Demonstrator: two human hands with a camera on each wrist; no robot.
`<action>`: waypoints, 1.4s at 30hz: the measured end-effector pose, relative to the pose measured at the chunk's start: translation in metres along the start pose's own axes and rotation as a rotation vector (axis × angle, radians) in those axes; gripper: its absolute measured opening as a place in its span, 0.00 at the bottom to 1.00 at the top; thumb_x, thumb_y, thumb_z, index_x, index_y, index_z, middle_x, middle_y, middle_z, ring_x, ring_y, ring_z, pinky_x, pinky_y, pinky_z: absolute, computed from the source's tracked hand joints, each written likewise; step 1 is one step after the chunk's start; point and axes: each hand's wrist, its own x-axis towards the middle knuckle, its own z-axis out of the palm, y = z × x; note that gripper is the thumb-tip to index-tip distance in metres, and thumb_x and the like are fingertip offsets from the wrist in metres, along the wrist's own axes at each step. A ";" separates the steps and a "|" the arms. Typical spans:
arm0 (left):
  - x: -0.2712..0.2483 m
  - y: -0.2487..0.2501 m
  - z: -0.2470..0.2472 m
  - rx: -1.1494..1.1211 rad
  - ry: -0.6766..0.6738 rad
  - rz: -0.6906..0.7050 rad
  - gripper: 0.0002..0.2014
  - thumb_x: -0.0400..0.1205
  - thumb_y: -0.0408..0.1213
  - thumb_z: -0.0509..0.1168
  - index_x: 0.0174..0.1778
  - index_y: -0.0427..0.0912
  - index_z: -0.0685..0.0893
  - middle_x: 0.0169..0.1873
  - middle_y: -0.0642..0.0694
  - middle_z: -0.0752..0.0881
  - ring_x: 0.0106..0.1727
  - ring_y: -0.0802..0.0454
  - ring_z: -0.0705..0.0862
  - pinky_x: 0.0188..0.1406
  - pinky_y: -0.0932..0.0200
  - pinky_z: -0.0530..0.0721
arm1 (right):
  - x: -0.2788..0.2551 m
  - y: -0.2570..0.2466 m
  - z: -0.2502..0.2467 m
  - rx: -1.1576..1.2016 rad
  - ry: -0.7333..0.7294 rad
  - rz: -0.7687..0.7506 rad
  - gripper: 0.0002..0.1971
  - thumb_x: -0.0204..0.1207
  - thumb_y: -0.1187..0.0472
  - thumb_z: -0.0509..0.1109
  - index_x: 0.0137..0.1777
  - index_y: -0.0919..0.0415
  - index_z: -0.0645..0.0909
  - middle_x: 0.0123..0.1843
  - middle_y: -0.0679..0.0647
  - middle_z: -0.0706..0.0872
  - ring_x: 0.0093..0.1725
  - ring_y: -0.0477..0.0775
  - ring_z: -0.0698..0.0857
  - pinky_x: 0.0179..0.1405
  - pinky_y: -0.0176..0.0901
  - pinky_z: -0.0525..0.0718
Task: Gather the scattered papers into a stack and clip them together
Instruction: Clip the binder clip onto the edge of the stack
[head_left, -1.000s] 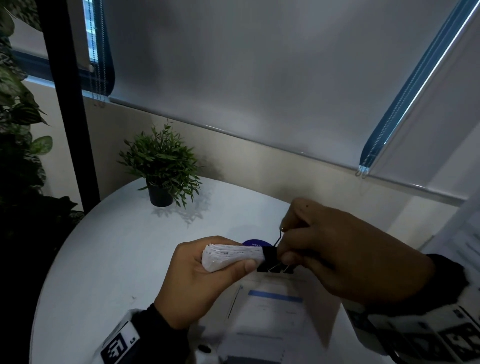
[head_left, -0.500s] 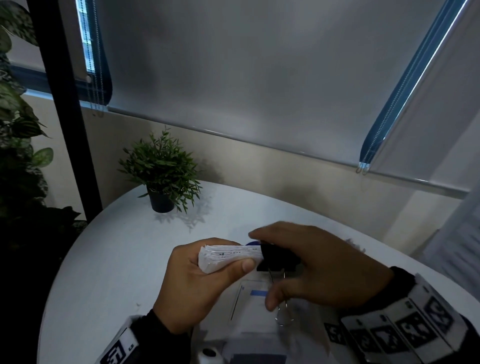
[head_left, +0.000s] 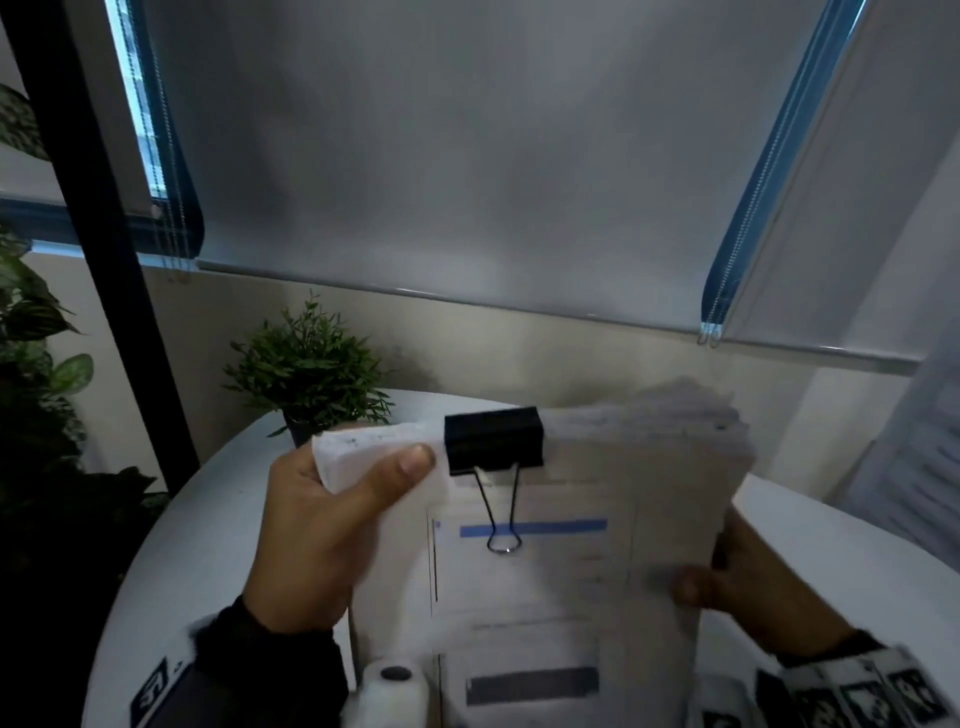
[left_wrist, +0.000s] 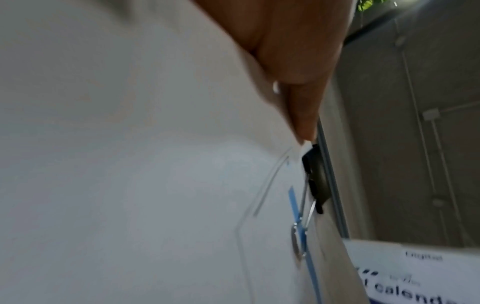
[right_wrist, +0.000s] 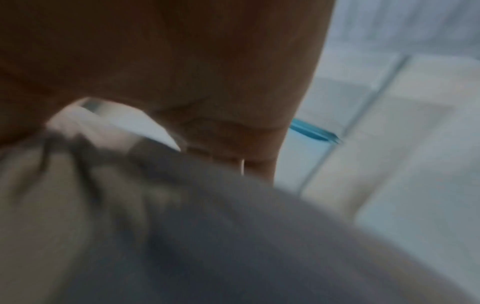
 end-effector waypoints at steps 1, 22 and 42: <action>0.006 0.003 0.001 -0.039 0.009 -0.019 0.11 0.59 0.49 0.78 0.33 0.50 0.93 0.30 0.49 0.91 0.30 0.56 0.88 0.28 0.64 0.85 | -0.003 0.008 0.007 0.025 -0.048 0.101 0.60 0.26 0.47 0.89 0.66 0.46 0.69 0.50 0.34 0.88 0.47 0.26 0.85 0.38 0.21 0.81; -0.036 -0.119 -0.022 0.670 -0.008 -0.642 0.14 0.73 0.41 0.76 0.50 0.43 0.82 0.43 0.49 0.88 0.44 0.54 0.86 0.37 0.61 0.81 | 0.052 0.105 0.063 -0.066 0.242 0.269 0.17 0.79 0.55 0.67 0.63 0.56 0.66 0.58 0.50 0.81 0.53 0.50 0.81 0.52 0.37 0.77; -0.017 -0.133 -0.030 1.152 -0.492 -0.781 0.45 0.74 0.49 0.74 0.81 0.54 0.51 0.71 0.41 0.64 0.68 0.41 0.77 0.67 0.55 0.74 | 0.056 0.153 0.070 -0.642 -0.034 0.556 0.41 0.81 0.45 0.59 0.82 0.46 0.33 0.72 0.59 0.63 0.66 0.57 0.74 0.64 0.44 0.76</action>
